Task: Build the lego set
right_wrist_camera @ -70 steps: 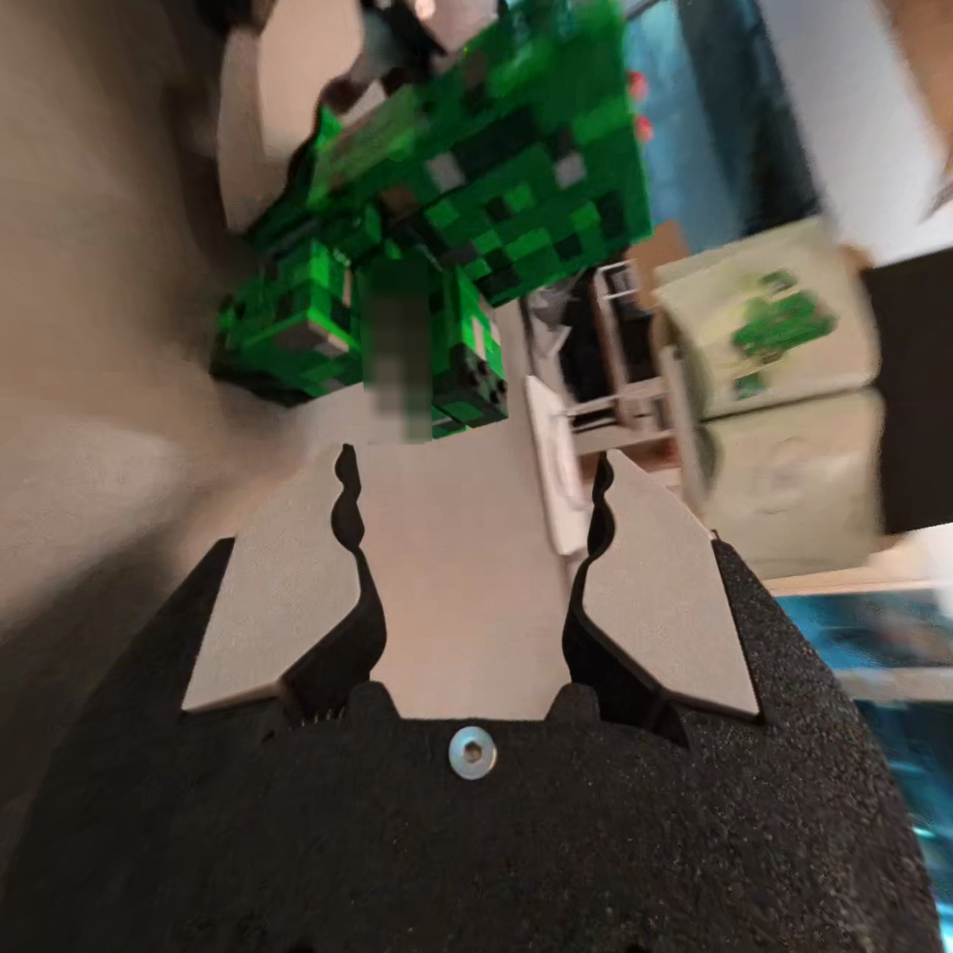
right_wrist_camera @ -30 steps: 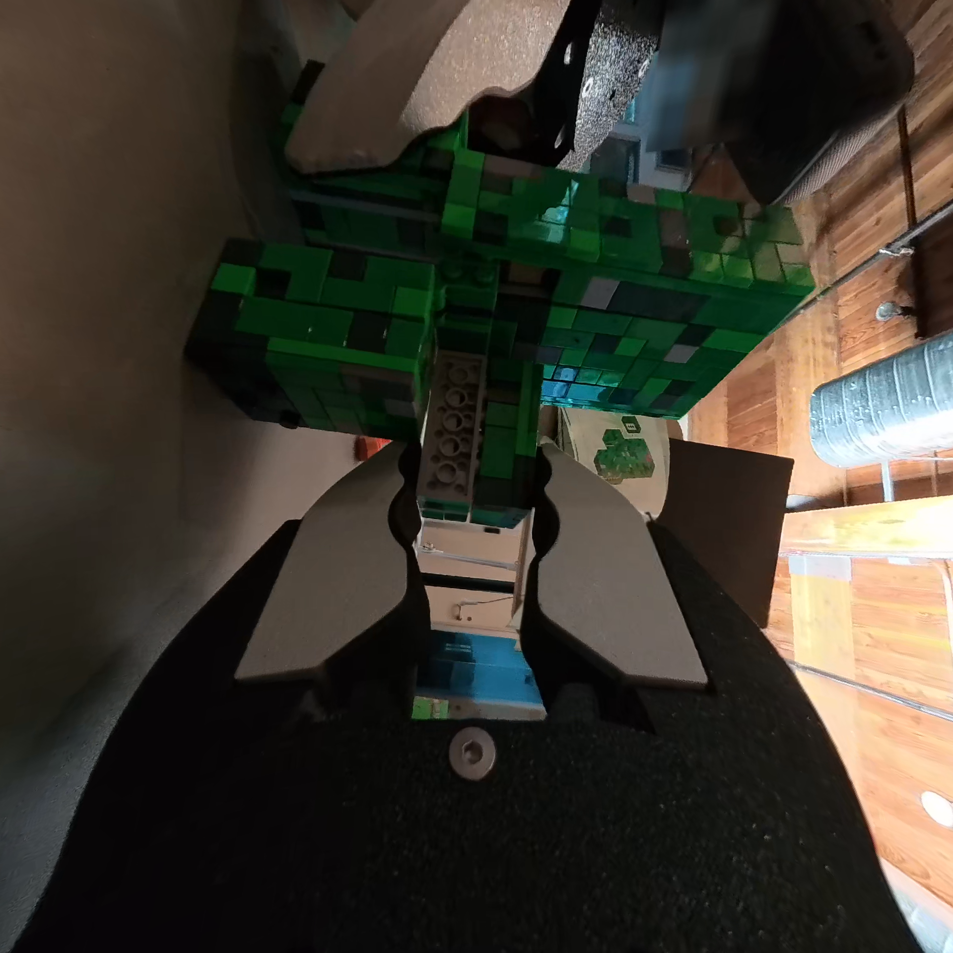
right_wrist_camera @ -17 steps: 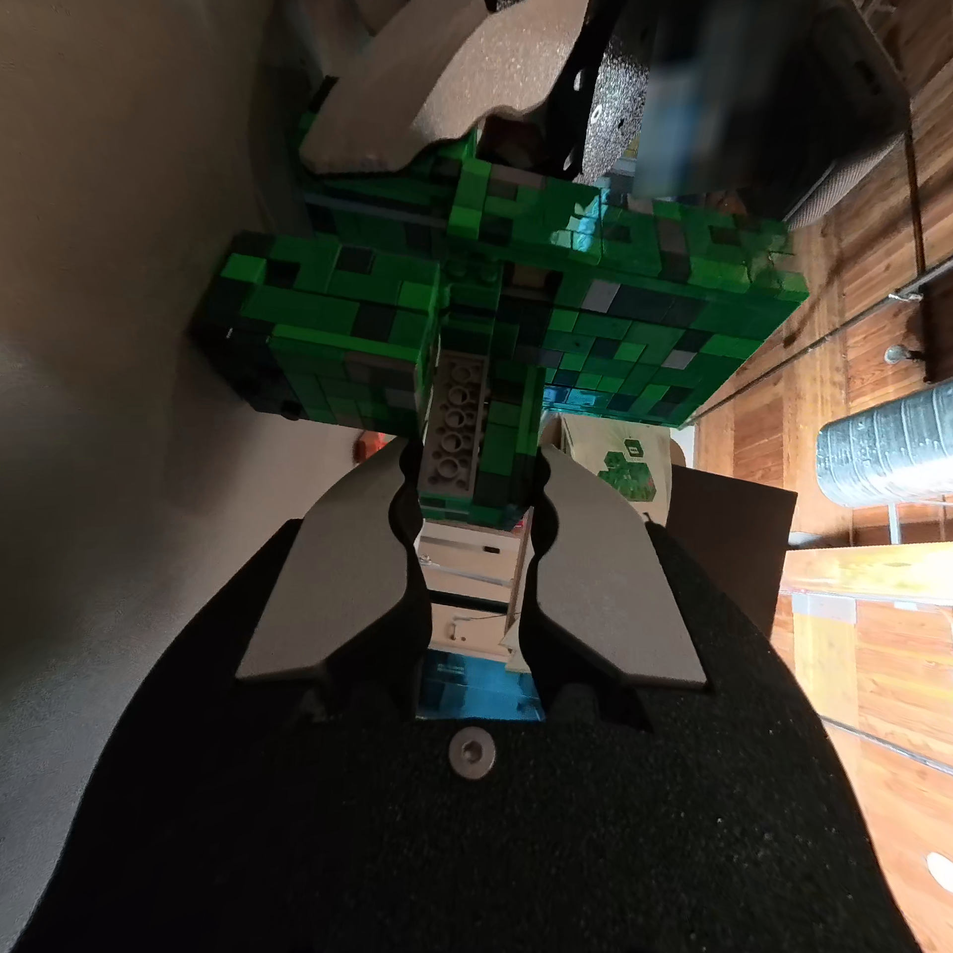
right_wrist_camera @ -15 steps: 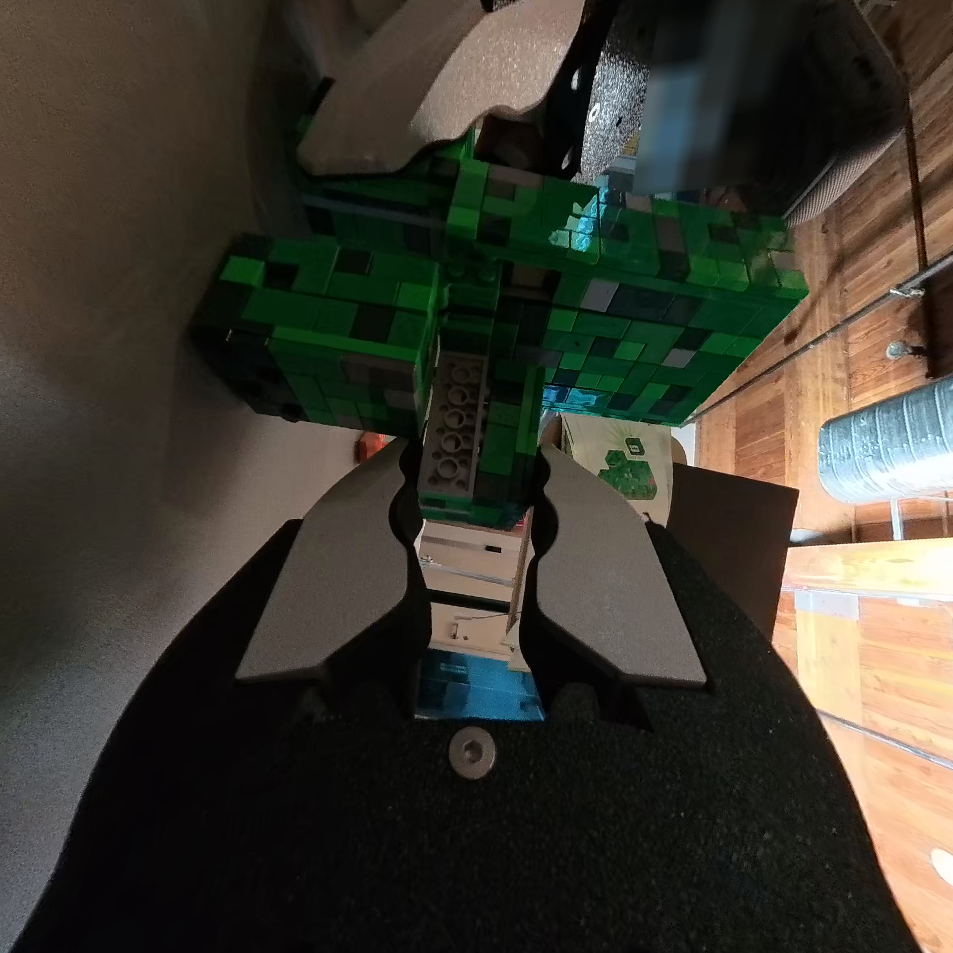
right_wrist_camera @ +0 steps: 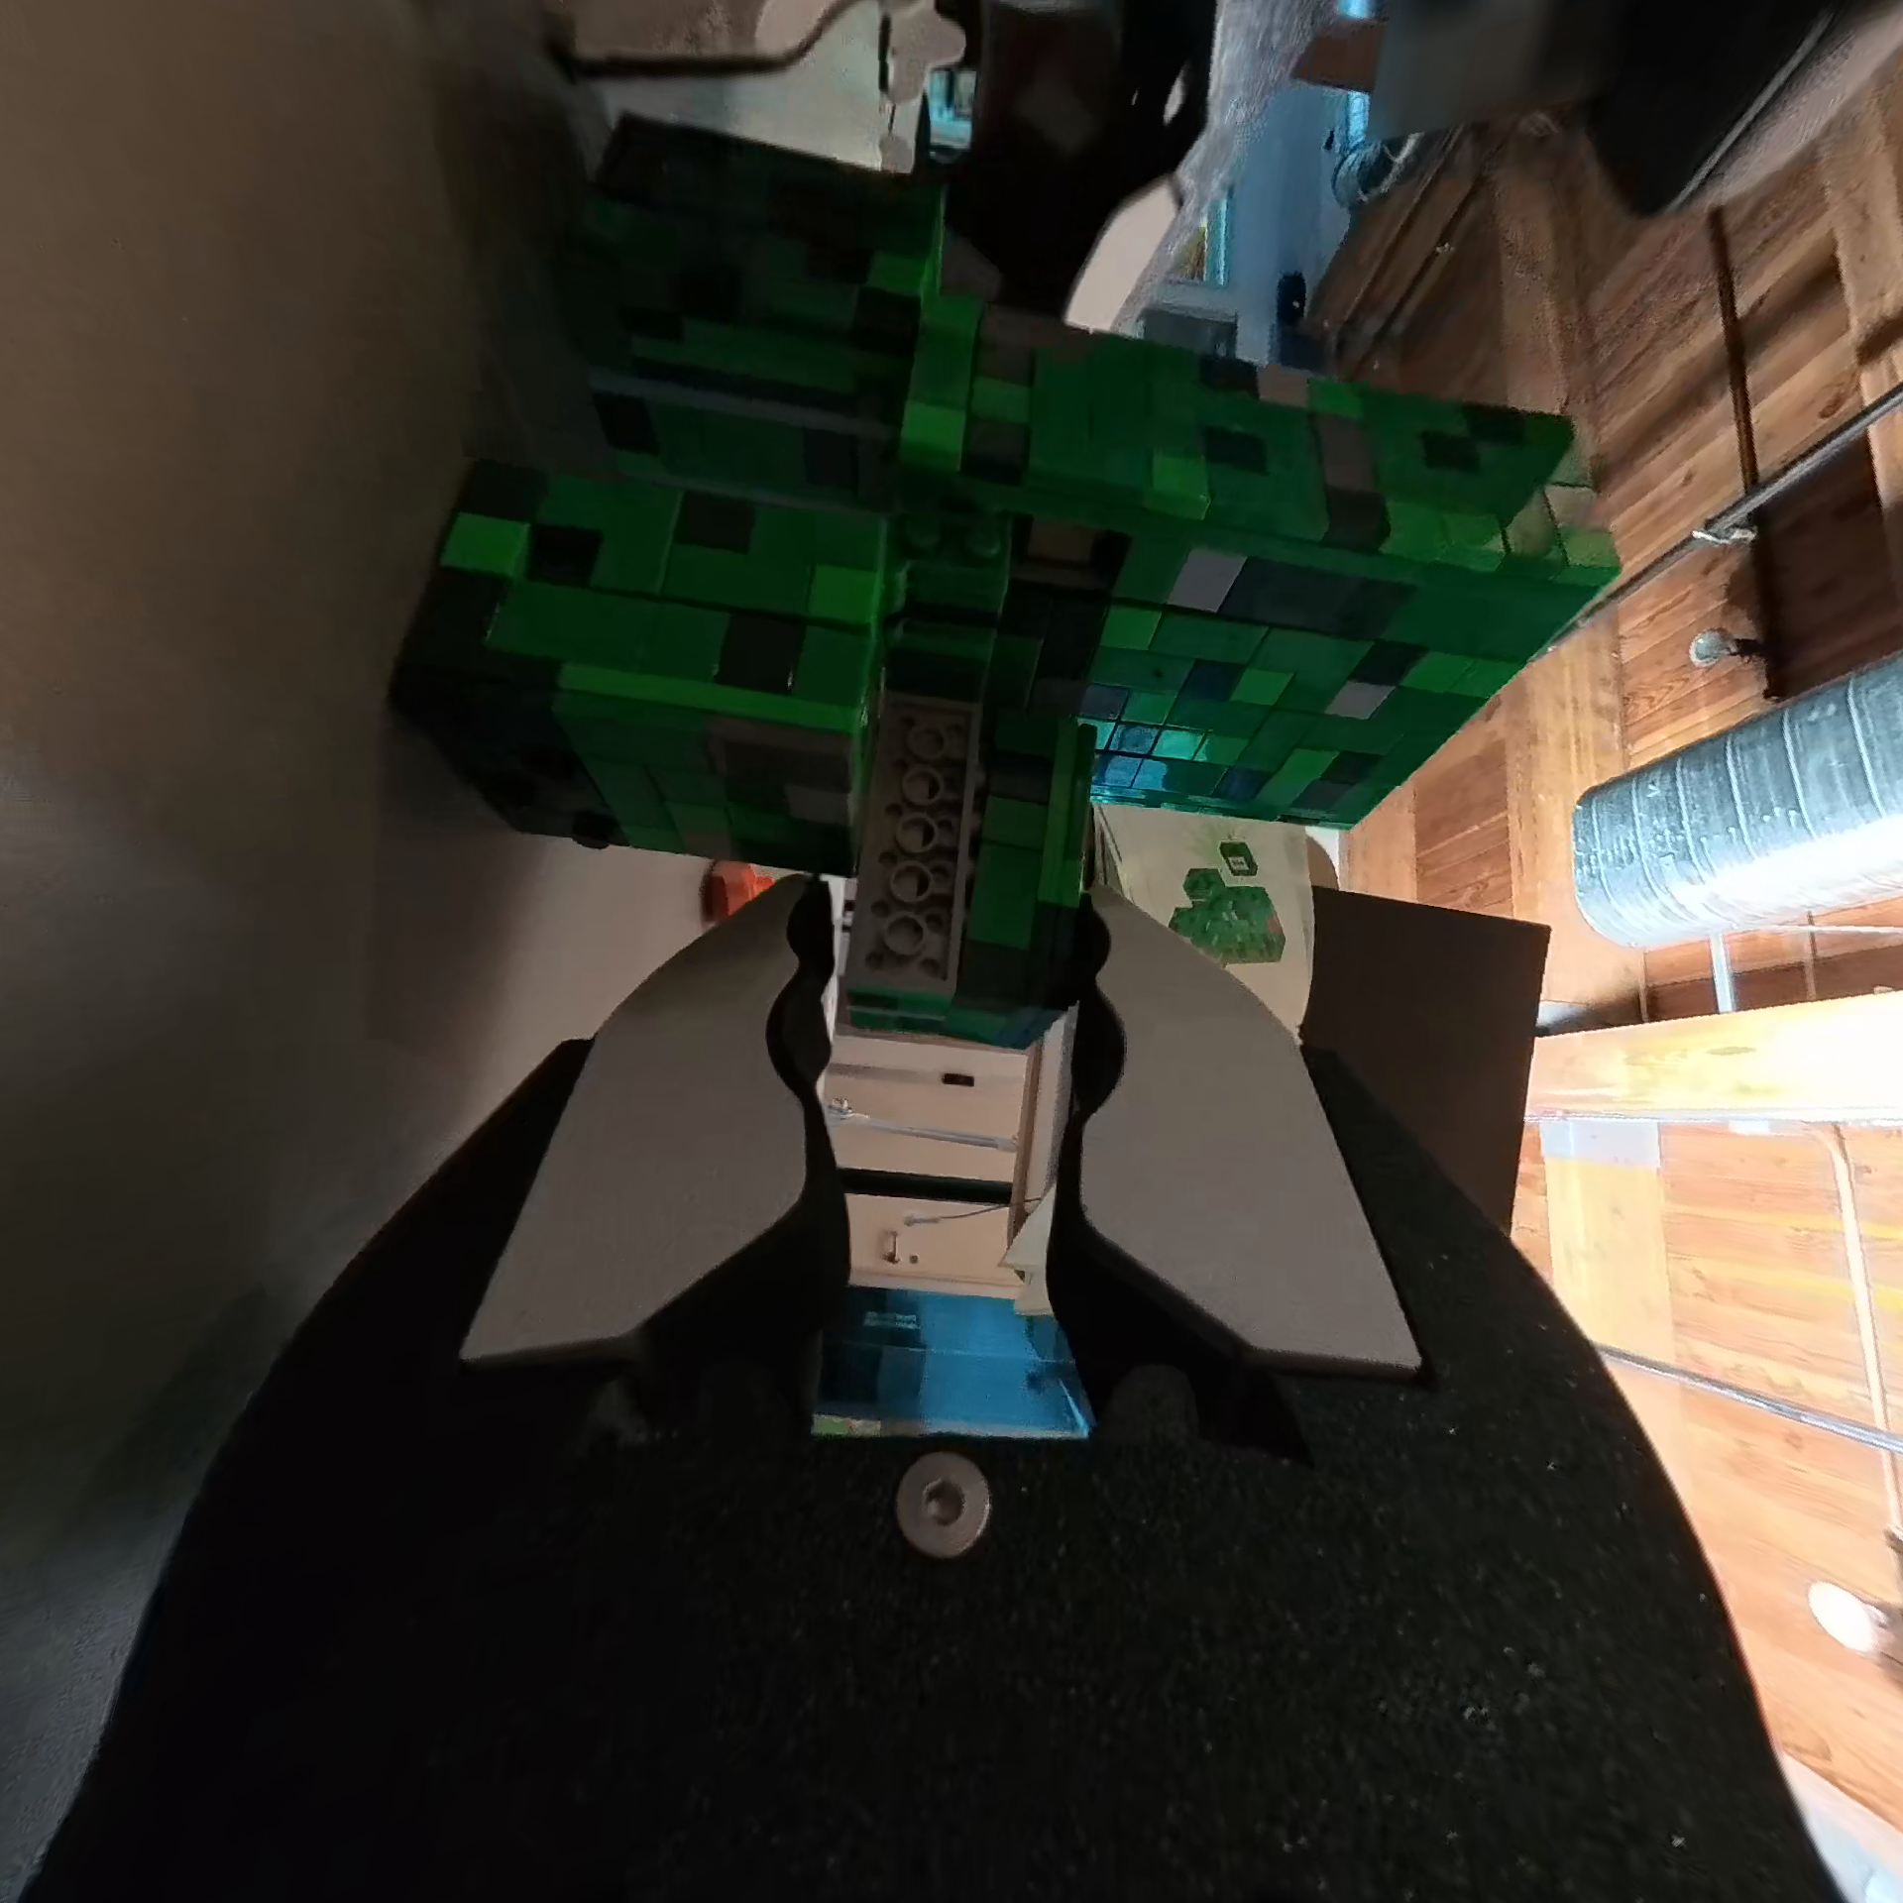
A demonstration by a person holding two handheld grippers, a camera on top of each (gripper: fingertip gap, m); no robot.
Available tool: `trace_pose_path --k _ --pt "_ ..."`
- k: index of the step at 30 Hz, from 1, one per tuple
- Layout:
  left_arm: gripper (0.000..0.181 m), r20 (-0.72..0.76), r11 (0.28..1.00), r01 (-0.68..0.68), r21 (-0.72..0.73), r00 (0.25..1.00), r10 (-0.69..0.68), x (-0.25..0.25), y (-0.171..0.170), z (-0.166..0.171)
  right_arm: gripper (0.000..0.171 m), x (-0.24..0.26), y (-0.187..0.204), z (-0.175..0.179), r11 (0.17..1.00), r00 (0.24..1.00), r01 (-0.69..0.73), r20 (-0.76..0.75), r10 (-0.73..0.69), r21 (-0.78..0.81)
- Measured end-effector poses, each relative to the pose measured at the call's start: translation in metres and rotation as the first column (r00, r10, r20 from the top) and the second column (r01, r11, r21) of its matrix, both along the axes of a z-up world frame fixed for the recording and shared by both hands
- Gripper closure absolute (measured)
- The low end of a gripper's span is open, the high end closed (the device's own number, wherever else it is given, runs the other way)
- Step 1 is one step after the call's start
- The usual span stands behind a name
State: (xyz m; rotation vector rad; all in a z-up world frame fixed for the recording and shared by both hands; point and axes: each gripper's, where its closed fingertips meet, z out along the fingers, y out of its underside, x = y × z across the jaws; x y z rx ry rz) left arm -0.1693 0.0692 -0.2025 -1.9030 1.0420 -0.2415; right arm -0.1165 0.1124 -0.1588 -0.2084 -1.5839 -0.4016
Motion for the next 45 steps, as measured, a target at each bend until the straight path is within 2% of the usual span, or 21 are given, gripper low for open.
trace_pose_path --k 5,9,11,13,17,23,25,27,28,30,33,35,36,37,41,42,43,45 --pt "0.059 0.036 0.979 -0.127 0.16 0.992 0.123 -0.018 -0.007 0.025 0.118 0.004 0.003 0.002 0.999 1.0 0.006 -0.014 -0.006 -0.038" --pt "0.064 0.087 0.916 -0.215 0.338 0.977 0.197 -0.03 -0.015 0.055 0.116 0.013 0.0 0.001 0.994 0.999 -0.026 -0.03 0.023 -0.103" --pt "0.066 0.099 0.893 -0.239 0.381 0.971 0.218 -0.035 -0.018 0.061 0.116 0.018 -0.006 -0.002 0.988 0.998 -0.055 -0.022 0.052 -0.142" --pt "0.069 0.1 0.905 -0.236 0.354 0.972 0.214 -0.035 -0.02 0.056 0.115 0.02 -0.01 -0.004 0.982 0.998 -0.066 -0.01 0.066 -0.178" --pt "0.063 0.161 0.969 -0.175 0.174 0.976 0.147 -0.021 -0.017 0.036 0.108 0.013 -0.017 -0.006 0.978 0.998 -0.044 0.043 0.054 -0.202" --pt "0.066 0.246 0.997 -0.011 0.077 0.969 -0.008 -0.01 -0.01 0.044 0.108 0.019 -0.027 -0.001 0.969 0.99 -0.032 0.128 0.065 -0.244" --pt "0.066 0.272 0.998 0.041 0.055 0.961 -0.055 -0.009 -0.005 0.047 0.109 0.026 -0.031 -0.001 0.952 0.98 -0.029 0.181 0.088 -0.306" --pt "0.069 0.295 0.995 0.088 0.046 0.95 -0.098 -0.006 0.0 0.049 0.114 0.033 -0.038 0.0 0.862 0.973 -0.025 0.187 0.138 -0.506" --pt "0.07 0.304 0.993 0.109 0.039 0.946 -0.115 -0.005 0.003 0.048 0.114 0.035 -0.04 0.004 0.778 0.974 -0.023 0.16 0.157 -0.627" --pt "0.07 0.304 0.99 0.14 0.024 0.942 -0.14 -0.001 0.009 0.044 0.111 0.035 -0.041 0.01 0.558 0.977 0.009 0.125 0.171 -0.83" --pt "0.071 0.269 0.982 0.187 0.018 0.945 -0.185 0.005 0.015 0.037 0.11 0.03 -0.034 0.02 0.217 0.983 0.078 0.111 0.144 -0.973" --pt "0.072 0.25 0.975 0.221 0.012 0.944 -0.216 0.009 0.016 0.033 0.11 0.024 -0.03 0.031 -0.013 0.986 0.072 0.069 0.151 -0.997" --pt "0.074 0.24 0.973 0.23 0.012 0.944 -0.226 0.01 0.017 0.031 0.109 0.022 -0.028 0.037 -0.09 0.982 0.074 0.057 0.178 -0.993" --pt "0.075 0.233 0.972 0.234 0.011 0.945 -0.23 0.01 0.018 0.029 0.109 0.019 -0.021 0.041 -0.112 0.983 0.076 0.056 0.177 -0.991" --pt "0.081 0.239 0.971 0.237 0.023 0.942 -0.236 0.015 0.019 0.025 0.106 0.014 -0.019 0.03 0.029 0.941 0.234 0.234 0.242 -0.972" --pt "0.082 0.229 0.972 0.233 0.026 0.945 -0.233 0.015 0.02 0.023 0.105 0.011 -0.023 0.029 0.008 0.933 0.252 0.246 0.262 -0.968" --pt "0.083 0.216 0.972 0.232 0.026 0.948 -0.232 0.016 0.02 0.021 0.104 0.008 -0.025 0.03 -0.059 0.928 0.271 0.244 0.282 -0.961" --pt "0.085 0.198 0.973 0.228 0.027 0.953 -0.229 0.017 0.02 0.018 0.1 0.001 -0.026 0.033 -0.249 0.935 0.275 0.198 0.295 -0.928"
